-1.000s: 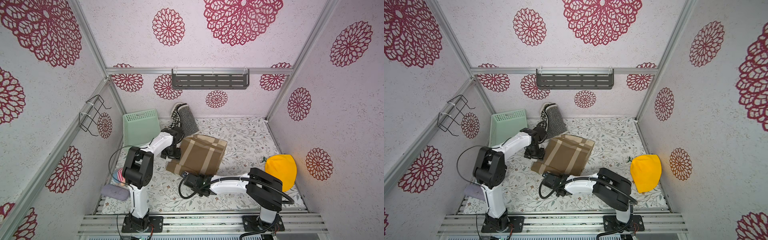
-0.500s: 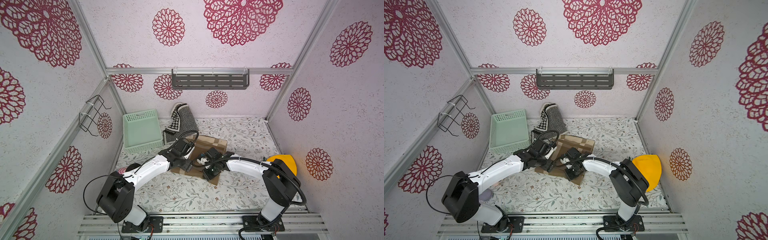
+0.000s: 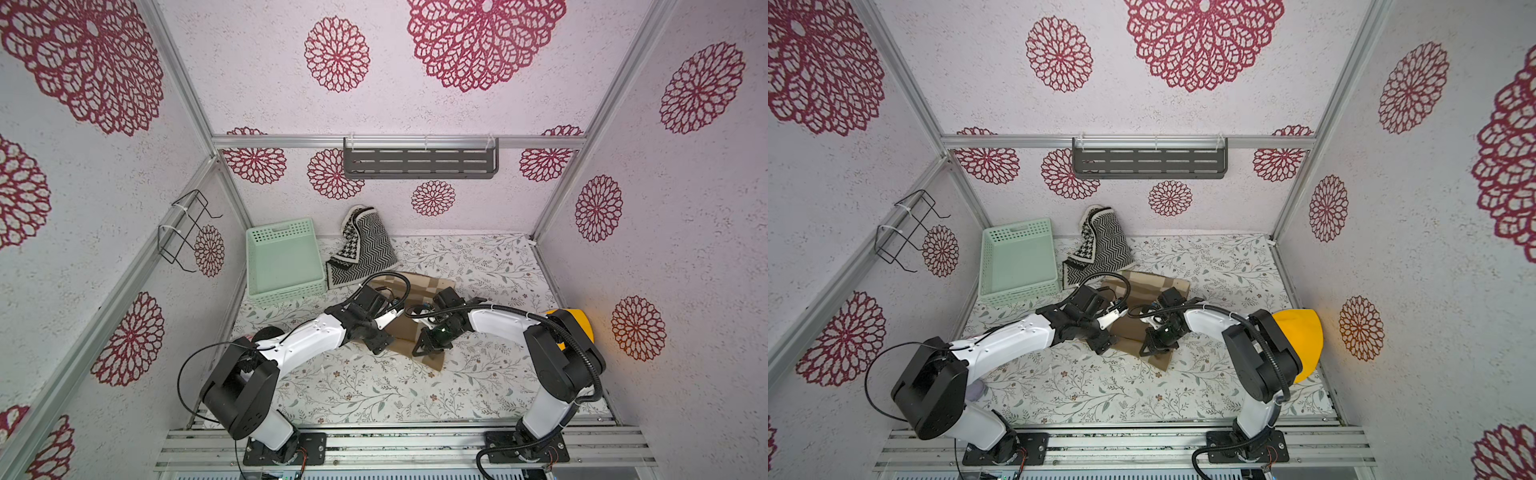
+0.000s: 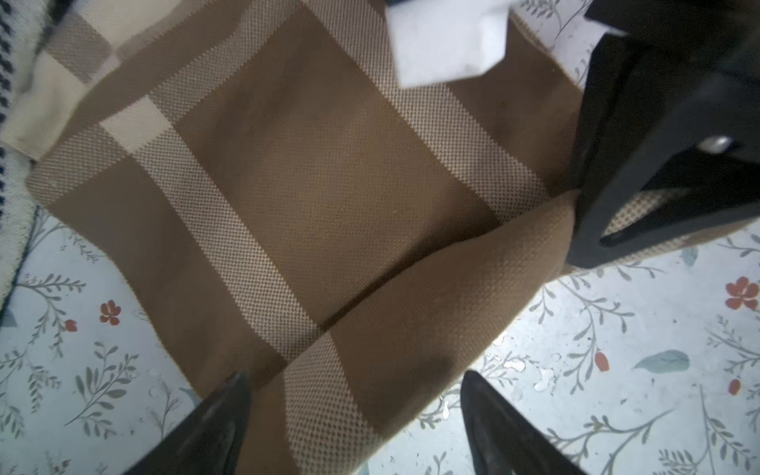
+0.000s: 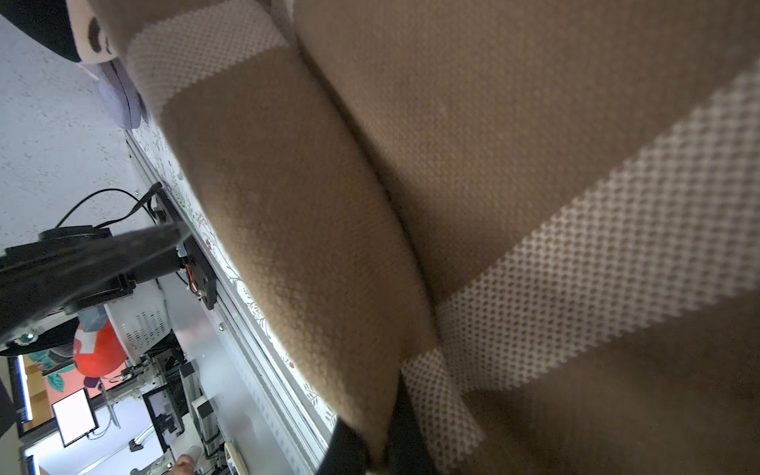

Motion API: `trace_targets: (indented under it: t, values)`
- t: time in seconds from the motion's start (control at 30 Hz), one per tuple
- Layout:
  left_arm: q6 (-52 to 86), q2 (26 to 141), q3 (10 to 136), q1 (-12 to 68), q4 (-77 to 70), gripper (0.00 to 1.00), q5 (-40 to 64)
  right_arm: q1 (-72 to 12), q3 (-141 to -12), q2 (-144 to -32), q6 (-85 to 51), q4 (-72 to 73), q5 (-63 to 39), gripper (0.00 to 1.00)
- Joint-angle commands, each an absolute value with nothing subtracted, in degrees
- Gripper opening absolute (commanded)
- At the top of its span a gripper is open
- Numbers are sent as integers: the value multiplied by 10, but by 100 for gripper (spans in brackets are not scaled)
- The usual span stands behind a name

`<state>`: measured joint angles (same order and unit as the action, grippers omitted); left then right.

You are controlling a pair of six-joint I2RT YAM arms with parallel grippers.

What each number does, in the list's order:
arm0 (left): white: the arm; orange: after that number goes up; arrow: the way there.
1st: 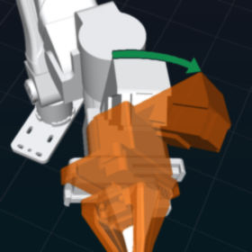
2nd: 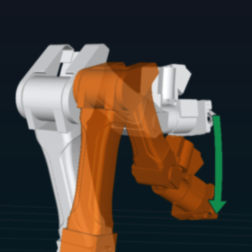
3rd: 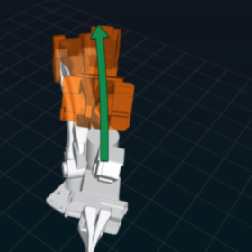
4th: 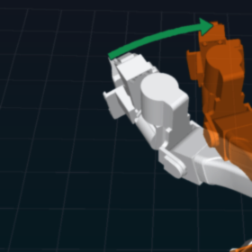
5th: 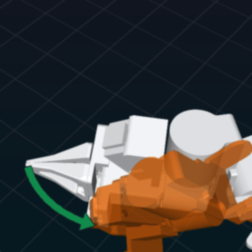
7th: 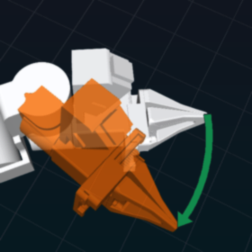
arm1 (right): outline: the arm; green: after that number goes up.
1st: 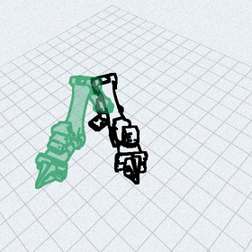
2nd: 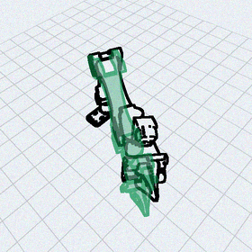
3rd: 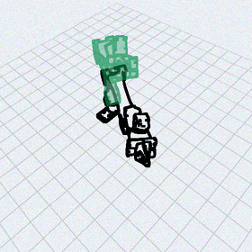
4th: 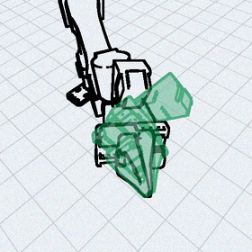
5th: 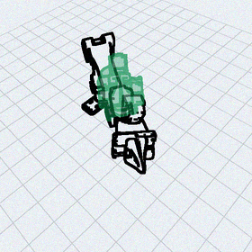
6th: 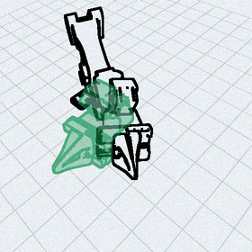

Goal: Roll up the scarf and place it into the basket
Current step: Roll the scarf at the center of the board.

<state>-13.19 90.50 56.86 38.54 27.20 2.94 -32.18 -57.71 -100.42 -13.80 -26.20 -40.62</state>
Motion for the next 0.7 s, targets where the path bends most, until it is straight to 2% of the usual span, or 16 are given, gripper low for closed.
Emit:
trace_targets:
  t: [0.0, 0.1, 0.2, 0.27, 0.4, 0.53, 0.67]
  values:
    - [-161, 930, 574, 379, 295, 80, 19, -306, -577, -1010, -151, -248, -443, 0]
    - [-157, 941, 573, 369, 285, 71, 11, -301, -580, -1014, -151, -244, -441, 2]
    - [-144, 955, 578, 351, 264, 50, -2, -300, -584, -1019, -152, -244, -432, 7]
    - [-138, 972, 593, 340, 261, 39, 1, -300, -586, -1018, -152, -243, -426, 13]
    - [-137, 1018, 636, 333, 287, 27, -1, -300, -592, -1006, -151, -247, -397, 24]
    - [-143, 1068, 683, 323, 341, 9, -17, -300, -601, -976, -144, -262, -326, 36]
    - [-147, 1114, 729, 310, 393, 5, -24, -300, -600, -936, -139, -274, -229, 44]
